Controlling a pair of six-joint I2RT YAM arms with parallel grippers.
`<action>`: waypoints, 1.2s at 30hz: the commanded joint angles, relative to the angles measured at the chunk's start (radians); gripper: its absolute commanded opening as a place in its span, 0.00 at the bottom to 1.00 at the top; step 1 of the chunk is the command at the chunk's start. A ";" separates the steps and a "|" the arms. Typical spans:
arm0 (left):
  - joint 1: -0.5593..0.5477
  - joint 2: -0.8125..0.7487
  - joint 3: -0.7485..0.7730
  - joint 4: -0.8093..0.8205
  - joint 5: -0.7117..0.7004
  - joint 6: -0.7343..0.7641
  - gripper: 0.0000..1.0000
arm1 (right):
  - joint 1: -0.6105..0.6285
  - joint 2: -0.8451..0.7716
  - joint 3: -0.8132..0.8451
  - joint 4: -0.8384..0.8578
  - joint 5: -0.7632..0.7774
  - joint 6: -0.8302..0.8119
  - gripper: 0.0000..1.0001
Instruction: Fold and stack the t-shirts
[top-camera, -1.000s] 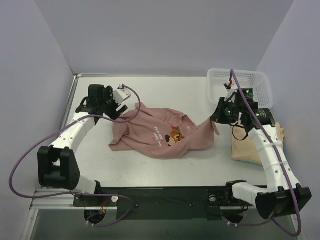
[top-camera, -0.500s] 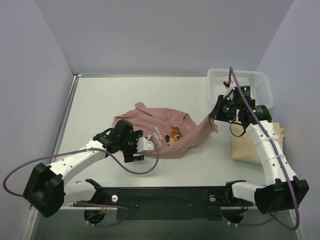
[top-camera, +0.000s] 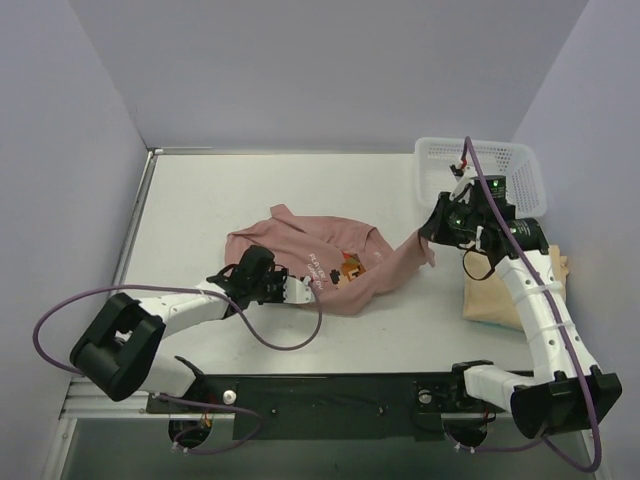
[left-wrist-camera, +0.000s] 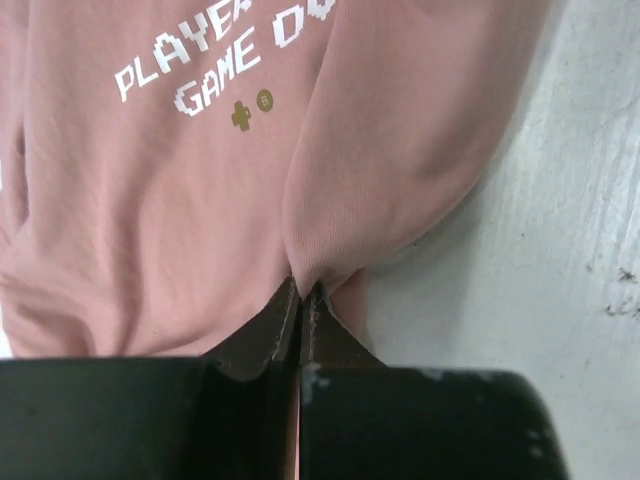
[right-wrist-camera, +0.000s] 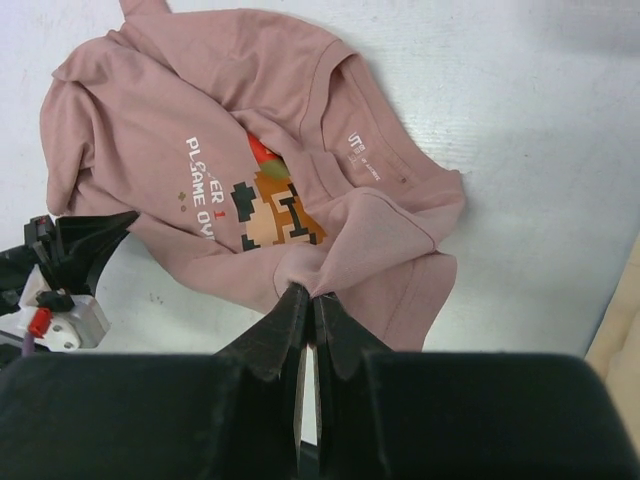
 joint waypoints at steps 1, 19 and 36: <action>-0.002 -0.027 -0.034 0.103 -0.002 0.023 0.00 | -0.001 -0.062 0.001 0.018 0.001 0.008 0.00; 0.487 -0.344 0.826 -0.810 0.503 -0.358 0.00 | 0.002 -0.415 0.263 -0.042 -0.176 0.000 0.00; 0.430 0.272 0.920 -0.382 0.110 -0.256 0.87 | 0.000 -0.012 -0.018 0.144 0.017 -0.007 0.00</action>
